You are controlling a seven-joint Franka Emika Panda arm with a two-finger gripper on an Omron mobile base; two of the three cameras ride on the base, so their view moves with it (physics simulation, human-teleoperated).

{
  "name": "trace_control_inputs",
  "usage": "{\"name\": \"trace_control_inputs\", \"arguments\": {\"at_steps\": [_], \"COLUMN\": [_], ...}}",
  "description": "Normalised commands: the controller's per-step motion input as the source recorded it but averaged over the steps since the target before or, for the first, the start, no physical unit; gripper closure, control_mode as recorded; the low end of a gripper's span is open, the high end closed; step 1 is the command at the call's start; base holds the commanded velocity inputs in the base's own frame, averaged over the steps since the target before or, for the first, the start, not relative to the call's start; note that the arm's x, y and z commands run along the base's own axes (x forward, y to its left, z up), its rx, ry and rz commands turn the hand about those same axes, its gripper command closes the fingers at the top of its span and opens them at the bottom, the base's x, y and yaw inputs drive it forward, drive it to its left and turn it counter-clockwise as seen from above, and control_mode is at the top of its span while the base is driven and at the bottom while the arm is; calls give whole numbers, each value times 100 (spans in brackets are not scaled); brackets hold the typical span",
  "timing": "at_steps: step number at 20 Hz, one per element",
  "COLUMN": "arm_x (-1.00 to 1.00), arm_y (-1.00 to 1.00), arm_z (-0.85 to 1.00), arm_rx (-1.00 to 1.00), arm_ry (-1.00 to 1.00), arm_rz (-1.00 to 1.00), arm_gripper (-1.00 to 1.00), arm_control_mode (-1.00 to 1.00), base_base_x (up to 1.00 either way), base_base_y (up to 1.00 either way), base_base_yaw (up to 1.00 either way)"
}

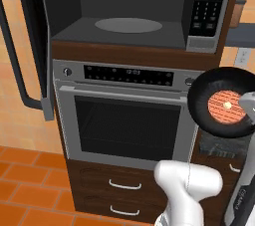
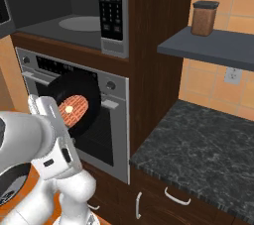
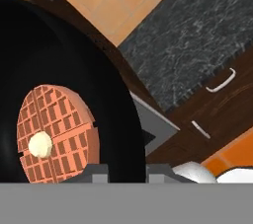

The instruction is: Open the microwave, place the bowl with waffle inside the microwave, then close the microwave door and turn it on.

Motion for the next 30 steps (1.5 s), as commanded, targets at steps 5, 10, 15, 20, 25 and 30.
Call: {"name": "trace_control_inputs", "arguments": {"at_steps": [5,10,15,20,25,30], "arm_x": [1,19,44,60,67,75], "arm_y": [93,65,12,25,51,18], "arm_z": [58,52,35,35,47,13], "arm_rx": [14,18,22,17,0,0], "arm_ry": [-5,-5,-17,-3,22,5], "arm_rz": [-1,-12,-9,-2,0,-1], "arm_gripper": [100,100,100,100,100,100], "arm_control_mode": [-100,-100,-100,-100,-100,-100], "base_base_x": [0,0,0,0,0,0], "base_base_y": [0,0,0,0,0,0], "base_base_yaw": [0,0,0,0,0,0]}}
